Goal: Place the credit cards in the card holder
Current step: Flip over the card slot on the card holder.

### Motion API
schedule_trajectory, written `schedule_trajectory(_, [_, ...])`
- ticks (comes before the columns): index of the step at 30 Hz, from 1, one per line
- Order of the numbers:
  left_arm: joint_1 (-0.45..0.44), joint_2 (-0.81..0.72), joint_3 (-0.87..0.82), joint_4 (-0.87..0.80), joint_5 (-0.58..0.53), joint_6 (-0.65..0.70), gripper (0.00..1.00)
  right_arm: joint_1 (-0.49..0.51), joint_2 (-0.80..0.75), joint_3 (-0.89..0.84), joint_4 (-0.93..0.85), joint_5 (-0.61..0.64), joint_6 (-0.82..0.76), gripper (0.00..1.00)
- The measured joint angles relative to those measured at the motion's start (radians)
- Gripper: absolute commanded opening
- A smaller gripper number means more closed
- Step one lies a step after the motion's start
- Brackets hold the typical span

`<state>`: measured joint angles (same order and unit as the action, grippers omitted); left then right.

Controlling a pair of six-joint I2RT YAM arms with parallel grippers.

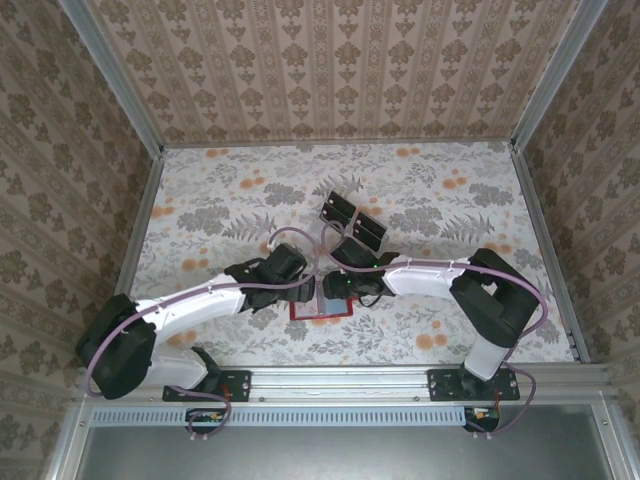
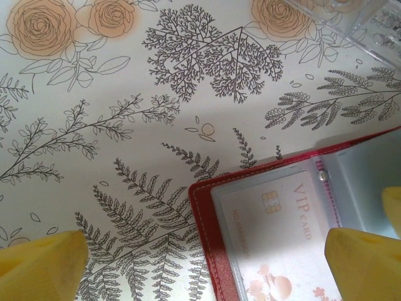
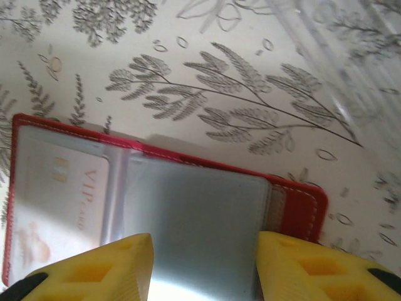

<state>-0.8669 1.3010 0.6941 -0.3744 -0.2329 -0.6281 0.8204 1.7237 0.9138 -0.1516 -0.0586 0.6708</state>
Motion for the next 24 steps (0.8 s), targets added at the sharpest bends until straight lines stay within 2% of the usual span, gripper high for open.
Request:
schedule_trajectory(10, [-0.005,-0.013,-0.032,0.002,0.0,-0.001,1.0,0.024,0.012,0.001,0.056,-0.023,0.047,0.49])
schedule_trajectory(18, [-0.005,-0.014,-0.033,0.008,0.0,-0.001,1.0,0.028,-0.061,0.004,-0.032,0.022,0.032,0.49])
schedule_trajectory(24, [-0.005,-0.014,-0.033,0.008,0.0,-0.001,1.0,0.036,-0.06,0.031,-0.059,0.025,0.013,0.47])
